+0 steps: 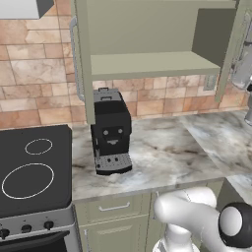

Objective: Open the cabinet. Pick the dish brush and place it next to the sink. Then close the cabinet.

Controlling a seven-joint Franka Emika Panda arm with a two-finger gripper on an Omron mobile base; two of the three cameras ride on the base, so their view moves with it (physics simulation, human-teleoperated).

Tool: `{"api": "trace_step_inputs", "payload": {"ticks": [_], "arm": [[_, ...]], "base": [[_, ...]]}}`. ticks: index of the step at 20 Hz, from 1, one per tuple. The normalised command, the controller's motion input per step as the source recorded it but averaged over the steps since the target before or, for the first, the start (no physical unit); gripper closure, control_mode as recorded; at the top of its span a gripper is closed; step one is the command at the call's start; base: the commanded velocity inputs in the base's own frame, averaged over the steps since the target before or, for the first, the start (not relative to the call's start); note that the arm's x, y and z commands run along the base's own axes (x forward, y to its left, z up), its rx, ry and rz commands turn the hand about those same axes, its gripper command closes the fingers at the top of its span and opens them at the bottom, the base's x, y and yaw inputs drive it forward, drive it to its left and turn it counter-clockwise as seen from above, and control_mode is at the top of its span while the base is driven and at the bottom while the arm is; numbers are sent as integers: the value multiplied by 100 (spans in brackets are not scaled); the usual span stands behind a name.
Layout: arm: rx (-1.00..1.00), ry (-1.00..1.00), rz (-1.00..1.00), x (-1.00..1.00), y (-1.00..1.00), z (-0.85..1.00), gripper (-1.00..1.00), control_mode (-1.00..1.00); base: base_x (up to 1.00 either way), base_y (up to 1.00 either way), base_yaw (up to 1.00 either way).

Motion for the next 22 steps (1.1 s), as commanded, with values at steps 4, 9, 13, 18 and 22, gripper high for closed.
{"api": "trace_step_inputs", "payload": {"ticks": [4,9,13,18,22], "arm": [[1,0,5,84,24,-12,-100,-100],[0,0,4,85,27,-13,-100,-100],[0,0,5,77,31,-6,-100,-100],[0,0,2,75,31,-1,-100,-100],[0,0,0,68,27,0,-100,-100]], "base": [[0,0,0],[0,0,0],[0,0,0],[0,0,0],[0,0,0]]}}
